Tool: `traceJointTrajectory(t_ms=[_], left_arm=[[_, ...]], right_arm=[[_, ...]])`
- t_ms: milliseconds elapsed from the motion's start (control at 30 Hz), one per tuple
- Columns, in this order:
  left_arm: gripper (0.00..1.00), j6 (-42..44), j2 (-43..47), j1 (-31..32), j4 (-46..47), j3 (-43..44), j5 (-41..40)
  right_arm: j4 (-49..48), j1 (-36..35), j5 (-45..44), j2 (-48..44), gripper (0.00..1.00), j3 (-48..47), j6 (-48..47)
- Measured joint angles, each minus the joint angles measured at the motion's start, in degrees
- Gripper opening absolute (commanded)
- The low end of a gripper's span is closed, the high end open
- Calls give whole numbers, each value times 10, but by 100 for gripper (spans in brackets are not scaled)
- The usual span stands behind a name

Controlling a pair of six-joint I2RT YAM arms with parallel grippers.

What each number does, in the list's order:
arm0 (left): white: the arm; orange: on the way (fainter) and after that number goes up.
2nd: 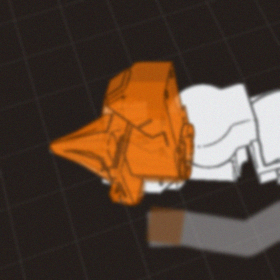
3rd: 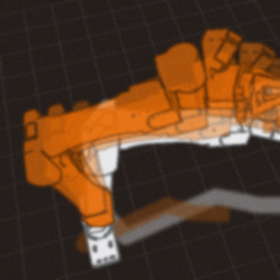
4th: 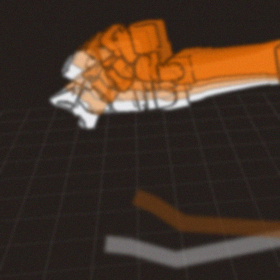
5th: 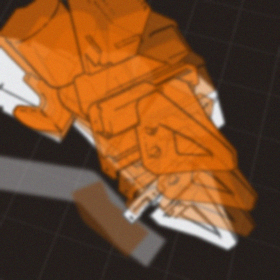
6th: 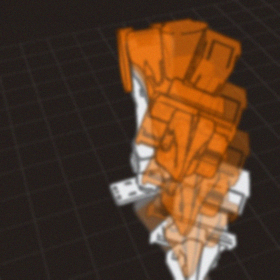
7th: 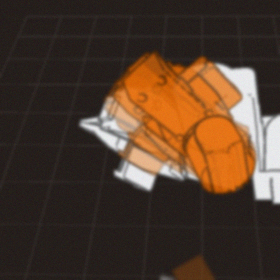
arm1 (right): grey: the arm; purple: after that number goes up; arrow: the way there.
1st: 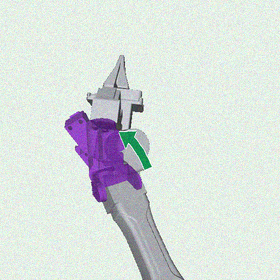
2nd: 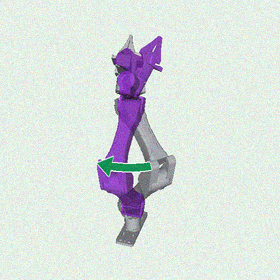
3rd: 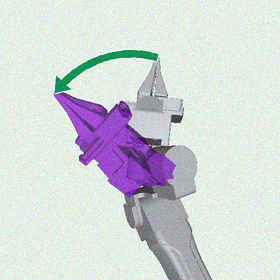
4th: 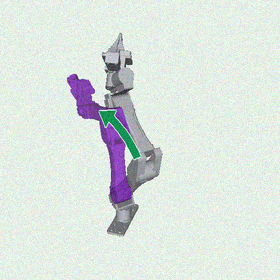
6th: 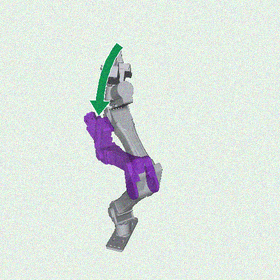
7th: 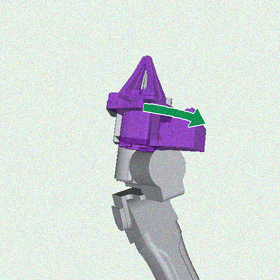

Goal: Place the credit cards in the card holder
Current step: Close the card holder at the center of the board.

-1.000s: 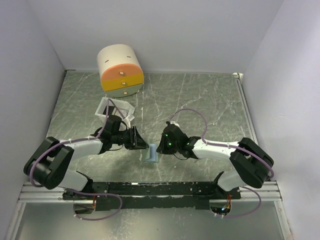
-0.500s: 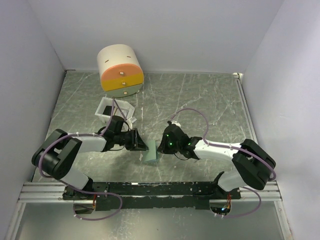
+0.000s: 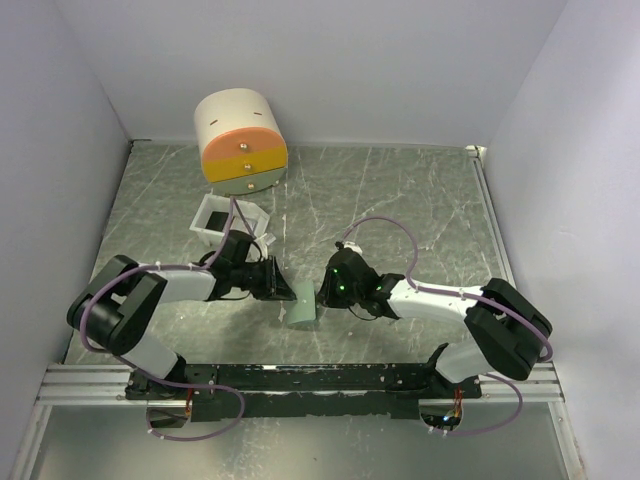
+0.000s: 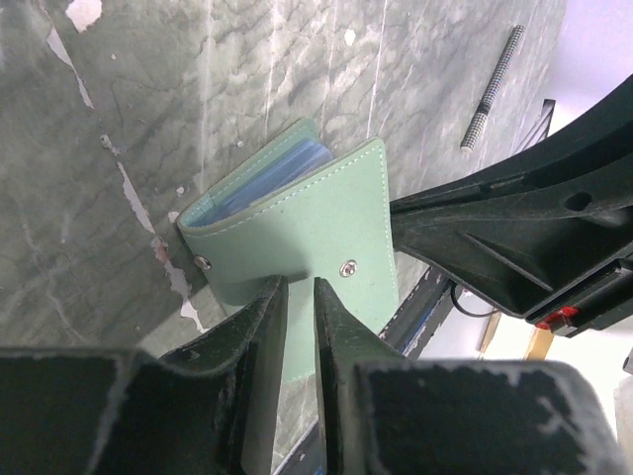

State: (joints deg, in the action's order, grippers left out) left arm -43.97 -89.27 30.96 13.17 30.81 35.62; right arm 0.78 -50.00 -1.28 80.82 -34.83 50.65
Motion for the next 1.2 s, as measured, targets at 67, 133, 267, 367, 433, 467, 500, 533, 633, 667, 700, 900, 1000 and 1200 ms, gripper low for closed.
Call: traceJointTrajectory(t_ms=[67, 133, 267, 367, 433, 467, 500, 533, 633, 667, 700, 900, 1000, 1200], left_arm=[[27, -2, -3, 0, 11, -3, 0], [26, -2, -9, 2, 16, -4, -2], [25, 3, -20, 8, 15, -1, -11], [25, 17, -22, 18, -7, 15, -29], [24, 27, -22, 27, -27, 28, -43], [24, 33, -22, 31, -37, 35, -51], [24, 36, -22, 35, -44, 39, -57], [24, 39, -22, 37, -50, 42, -62], [24, 41, -20, 42, -59, 46, -71], [24, 41, -19, 43, -60, 46, -73], [24, 41, -18, 44, -60, 46, -75], [24, 30, -18, 45, -46, 38, -75], [25, 23, -13, 44, -30, 28, -72], [25, 9, 10, 46, -37, 21, -70]], right_arm=[[-1, 0, 1, 0, 9, 0, 2], [0, 0, 2, 0, 9, 0, 3], [11, 0, -5, -10, 9, 0, 6], [20, 0, -15, -21, 9, 0, 10], [26, 0, -21, -28, 9, 0, 12], [27, 0, -22, -30, 9, 0, 12], [28, 0, -23, -32, 9, 0, 12], [27, 0, -23, -33, 10, 0, 12], [23, 0, -17, -33, 15, 0, 12], [21, 0, -12, -32, 18, 0, 12], [15, 0, -7, -30, 20, 0, 12], [-24, 0, 33, -8, 30, 0, 19], [-27, 0, 38, -8, 31, 0, 19], [3, 0, 34, -42, 28, 0, 10]])
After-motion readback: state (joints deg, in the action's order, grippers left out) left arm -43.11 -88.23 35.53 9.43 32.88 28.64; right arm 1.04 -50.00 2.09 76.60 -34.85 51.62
